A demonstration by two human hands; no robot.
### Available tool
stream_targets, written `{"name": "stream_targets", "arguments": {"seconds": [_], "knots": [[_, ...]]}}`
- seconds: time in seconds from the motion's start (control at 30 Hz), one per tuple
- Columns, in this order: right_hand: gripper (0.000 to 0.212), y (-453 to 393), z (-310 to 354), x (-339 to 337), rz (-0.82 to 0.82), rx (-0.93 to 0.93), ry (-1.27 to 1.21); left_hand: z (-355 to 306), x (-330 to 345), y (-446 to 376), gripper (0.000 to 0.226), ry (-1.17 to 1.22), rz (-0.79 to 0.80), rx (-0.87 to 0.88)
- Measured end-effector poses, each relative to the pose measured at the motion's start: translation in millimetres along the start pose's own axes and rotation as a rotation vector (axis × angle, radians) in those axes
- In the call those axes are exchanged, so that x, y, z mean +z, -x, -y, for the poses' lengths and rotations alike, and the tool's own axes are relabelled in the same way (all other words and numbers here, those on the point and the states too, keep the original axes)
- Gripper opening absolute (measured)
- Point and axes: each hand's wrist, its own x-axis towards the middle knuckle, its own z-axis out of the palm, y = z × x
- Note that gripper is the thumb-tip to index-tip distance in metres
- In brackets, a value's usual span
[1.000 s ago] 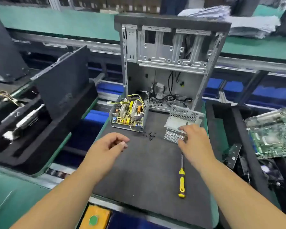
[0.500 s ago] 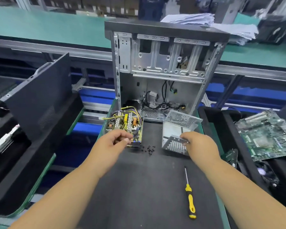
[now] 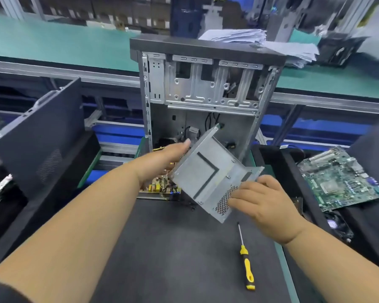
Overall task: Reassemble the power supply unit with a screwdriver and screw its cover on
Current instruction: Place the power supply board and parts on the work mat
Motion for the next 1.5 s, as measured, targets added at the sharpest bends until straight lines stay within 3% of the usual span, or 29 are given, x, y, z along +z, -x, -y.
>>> {"name": "stream_targets", "arguments": {"seconds": [0.1, 0.2, 0.27, 0.33, 0.37, 0.43, 0.5, 0.6, 0.7, 0.9, 1.03, 1.17, 1.33, 1.43, 1.5], "knots": [[0.03, -5, 2, 0, -0.01, -0.035, -0.004, 5, -2, 10, 0.068, 0.051, 0.117, 0.1], [0.026, -8, 4, 4, 0.06, 0.003, -0.082, 13, 5, 23, 0.055, 0.113, 0.019, 0.074], [0.044, -6, 10, 7, 0.181, 0.275, -0.334, 32, 12, 32, 0.062, 0.187, -0.091, -0.009], [0.072, -5, 23, 5, 0.267, 0.68, -0.742, 54, 17, 47, 0.066, 0.272, -0.144, -0.114], [0.075, -6, 30, 8, 0.261, 0.866, -0.962, 64, 18, 52, 0.06, 0.329, -0.142, -0.164], [0.06, -11, 42, 21, 0.253, 1.171, -1.255, 82, 22, 59, 0.044, 0.429, -0.12, -0.239], [0.037, -13, 53, 39, 0.334, 1.286, -1.26, 94, 30, 60, 0.035, 0.445, -0.158, -0.287], [0.032, -11, 71, 59, 0.47, 1.252, -1.149, 114, 39, 58, 0.028, 0.345, -0.265, -0.299], [0.039, -5, 88, 73, 0.577, 1.243, -1.08, 129, 44, 73, 0.043, 0.221, -0.133, -0.317], [0.057, -4, 106, 79, 0.659, 1.144, -0.87, 140, 45, 83, 0.054, 0.102, -0.134, -0.334], [0.059, -10, 109, 81, 0.673, 1.105, -0.826, 143, 43, 82, 0.029, 0.047, -0.212, -0.349], [0.059, -10, 110, 86, 0.679, 1.119, -0.795, 149, 43, 78, 0.022, 0.082, -0.249, -0.382], [0.055, -10, 106, 93, 0.695, 1.192, -0.812, 150, 41, 75, 0.052, 0.108, -0.266, -0.413], [0.065, -29, 94, 92, 0.72, 1.189, -0.72, 143, 33, 78, 0.056, 0.12, -0.255, -0.313], [0.064, -54, 83, 88, 0.618, 1.158, -0.621, 132, 22, 85, 0.065, 0.169, -0.312, -0.208]]}}
